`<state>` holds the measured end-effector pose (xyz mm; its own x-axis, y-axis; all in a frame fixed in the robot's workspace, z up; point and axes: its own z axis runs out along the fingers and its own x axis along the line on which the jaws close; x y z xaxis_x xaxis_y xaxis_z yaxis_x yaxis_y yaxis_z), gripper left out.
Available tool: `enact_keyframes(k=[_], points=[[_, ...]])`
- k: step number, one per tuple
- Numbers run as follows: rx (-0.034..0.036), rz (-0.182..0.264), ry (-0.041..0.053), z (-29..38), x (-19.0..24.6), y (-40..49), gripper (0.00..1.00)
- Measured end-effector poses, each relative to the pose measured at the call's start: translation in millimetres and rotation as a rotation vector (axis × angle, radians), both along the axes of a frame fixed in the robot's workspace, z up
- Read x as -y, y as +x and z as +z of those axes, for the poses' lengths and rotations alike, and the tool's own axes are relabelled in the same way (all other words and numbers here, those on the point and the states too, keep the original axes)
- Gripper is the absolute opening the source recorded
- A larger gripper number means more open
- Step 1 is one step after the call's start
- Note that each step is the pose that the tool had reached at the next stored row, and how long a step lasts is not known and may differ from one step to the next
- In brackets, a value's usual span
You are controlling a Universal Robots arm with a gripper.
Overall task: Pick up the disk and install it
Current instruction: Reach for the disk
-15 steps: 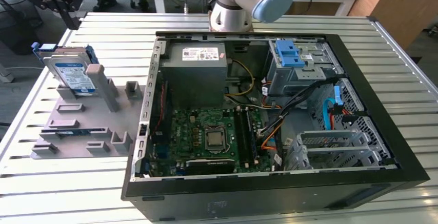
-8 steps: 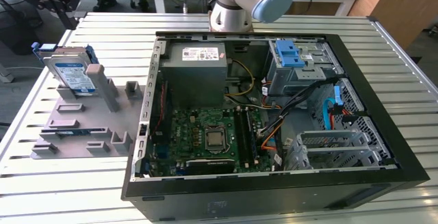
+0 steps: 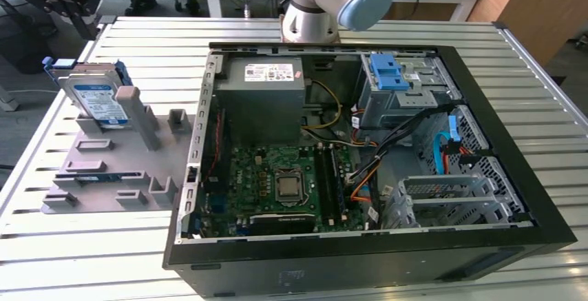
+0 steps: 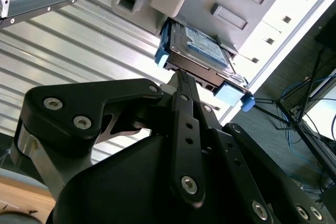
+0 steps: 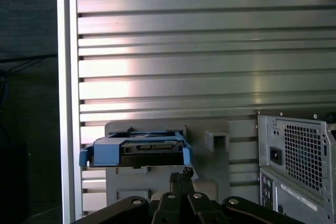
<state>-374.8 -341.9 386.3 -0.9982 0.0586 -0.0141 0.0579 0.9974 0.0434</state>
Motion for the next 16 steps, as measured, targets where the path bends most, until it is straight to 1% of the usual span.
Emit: enact_keyframes(k=[16], points=[[0.0000, 0.000, 0.0001, -1.0, -0.2, -16.6, 0.11]])
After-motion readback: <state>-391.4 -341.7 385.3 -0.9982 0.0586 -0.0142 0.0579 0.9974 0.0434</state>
